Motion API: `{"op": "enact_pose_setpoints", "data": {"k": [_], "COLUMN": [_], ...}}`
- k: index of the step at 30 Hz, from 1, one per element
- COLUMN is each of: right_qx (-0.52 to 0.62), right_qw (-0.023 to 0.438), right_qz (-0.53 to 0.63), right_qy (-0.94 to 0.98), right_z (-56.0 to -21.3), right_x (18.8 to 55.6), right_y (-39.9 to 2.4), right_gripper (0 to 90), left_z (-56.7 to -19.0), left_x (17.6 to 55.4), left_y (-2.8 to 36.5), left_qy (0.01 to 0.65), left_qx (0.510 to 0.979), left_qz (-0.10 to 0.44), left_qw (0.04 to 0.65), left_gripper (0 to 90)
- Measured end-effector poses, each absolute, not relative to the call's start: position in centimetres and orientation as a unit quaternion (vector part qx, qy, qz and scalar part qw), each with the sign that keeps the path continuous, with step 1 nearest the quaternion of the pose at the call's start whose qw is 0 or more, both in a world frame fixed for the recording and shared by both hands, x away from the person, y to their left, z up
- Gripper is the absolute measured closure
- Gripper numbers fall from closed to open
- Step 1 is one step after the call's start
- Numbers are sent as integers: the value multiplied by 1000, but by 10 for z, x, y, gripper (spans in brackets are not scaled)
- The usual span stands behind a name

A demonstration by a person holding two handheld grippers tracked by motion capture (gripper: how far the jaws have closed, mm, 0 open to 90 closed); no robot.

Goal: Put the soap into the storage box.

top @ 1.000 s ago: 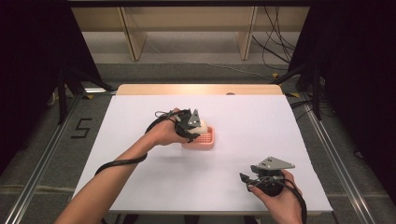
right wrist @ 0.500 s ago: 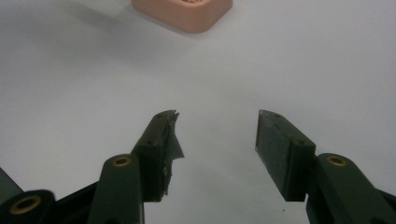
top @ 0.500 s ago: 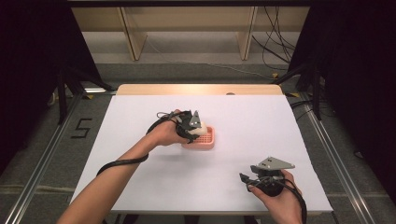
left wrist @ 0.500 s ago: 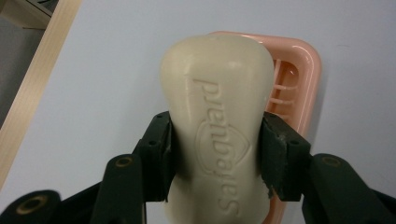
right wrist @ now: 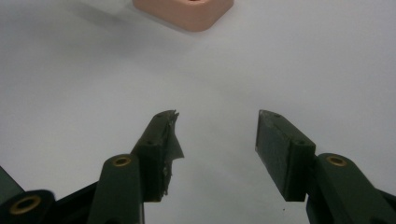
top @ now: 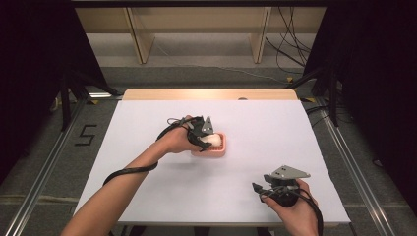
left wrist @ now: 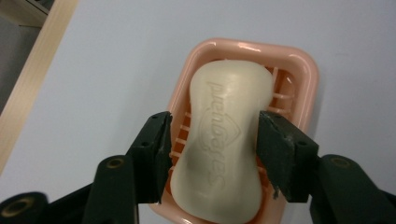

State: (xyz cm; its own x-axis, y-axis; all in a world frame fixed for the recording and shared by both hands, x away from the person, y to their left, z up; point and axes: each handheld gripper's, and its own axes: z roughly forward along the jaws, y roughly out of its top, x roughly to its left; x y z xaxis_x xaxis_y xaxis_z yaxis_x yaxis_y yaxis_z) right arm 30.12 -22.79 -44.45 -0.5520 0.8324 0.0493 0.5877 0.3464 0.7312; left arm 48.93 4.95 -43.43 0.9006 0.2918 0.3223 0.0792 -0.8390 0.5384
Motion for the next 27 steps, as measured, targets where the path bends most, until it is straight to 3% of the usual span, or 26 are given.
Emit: {"op": "enact_pose_setpoints", "data": {"k": [10,27], "right_qx": [443,445], "right_qw": [164,167], "right_qz": [364,354], "right_qy": [802,805], "right_z": [-446,-448], "right_x": [301,303], "right_y": [-227,-226], "right_gripper": [481,480], "left_z": [-419,-419], "left_x": [471,402], "left_y": [77,156], "left_qy": [121,239], "left_qx": [929,894], "left_qz": [197,211], "left_qw": [287,315], "left_gripper": [365,355]}}
